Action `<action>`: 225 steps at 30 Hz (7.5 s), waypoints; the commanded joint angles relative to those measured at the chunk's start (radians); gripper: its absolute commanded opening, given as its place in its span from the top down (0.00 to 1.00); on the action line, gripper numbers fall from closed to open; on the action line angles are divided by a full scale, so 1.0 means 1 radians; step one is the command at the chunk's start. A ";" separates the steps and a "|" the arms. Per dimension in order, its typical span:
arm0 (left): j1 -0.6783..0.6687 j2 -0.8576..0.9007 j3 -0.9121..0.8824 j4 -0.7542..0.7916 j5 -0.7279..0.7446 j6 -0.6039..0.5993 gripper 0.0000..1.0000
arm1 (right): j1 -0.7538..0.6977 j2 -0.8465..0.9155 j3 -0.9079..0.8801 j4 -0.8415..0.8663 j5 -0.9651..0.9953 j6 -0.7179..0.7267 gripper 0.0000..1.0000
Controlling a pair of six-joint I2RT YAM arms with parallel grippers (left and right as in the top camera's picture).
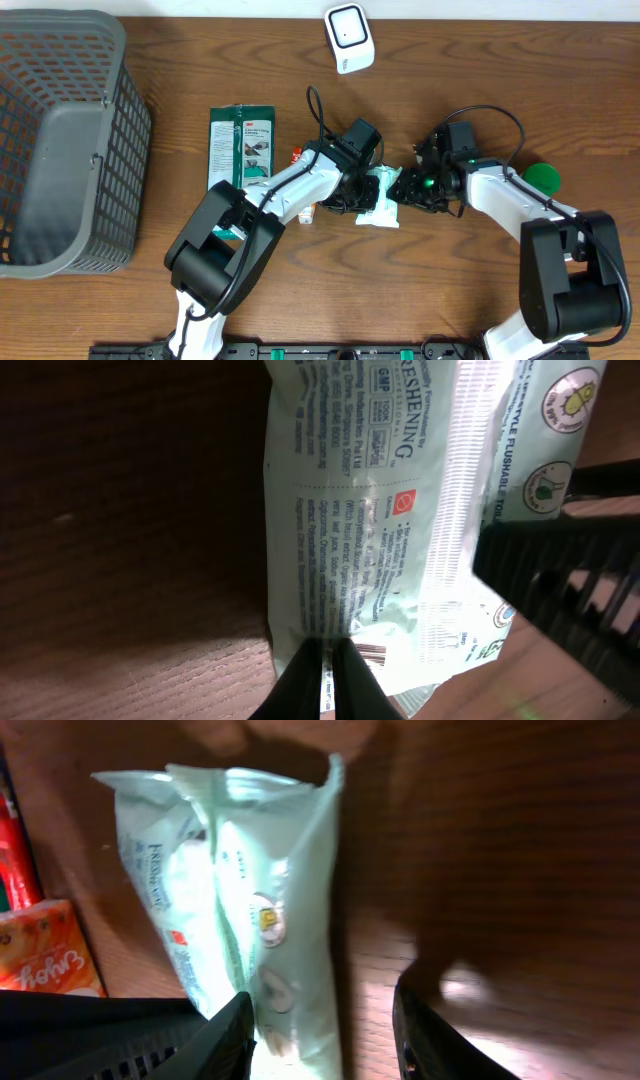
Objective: Scan the item barcode
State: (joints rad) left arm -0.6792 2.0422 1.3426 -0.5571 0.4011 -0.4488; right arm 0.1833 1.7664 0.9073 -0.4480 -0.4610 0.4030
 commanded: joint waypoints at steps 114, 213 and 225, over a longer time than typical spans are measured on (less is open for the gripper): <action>0.657 -0.624 0.010 -0.355 -0.234 0.040 0.20 | 0.373 0.938 1.472 0.338 1.149 -1.242 0.99; 0.657 -0.624 0.010 -0.369 -0.234 0.040 0.20 | 0.194 0.156 0.802 -0.765 0.053 -0.217 0.12; 0.657 -0.624 0.010 -0.370 -0.234 0.040 0.20 | 0.599 0.156 0.656 -0.483 0.618 0.105 0.12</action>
State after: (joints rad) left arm -0.0250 1.4216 1.3445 -0.9218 0.1734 -0.4149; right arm 0.7303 1.9392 1.6039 -0.9535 -0.0608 0.4000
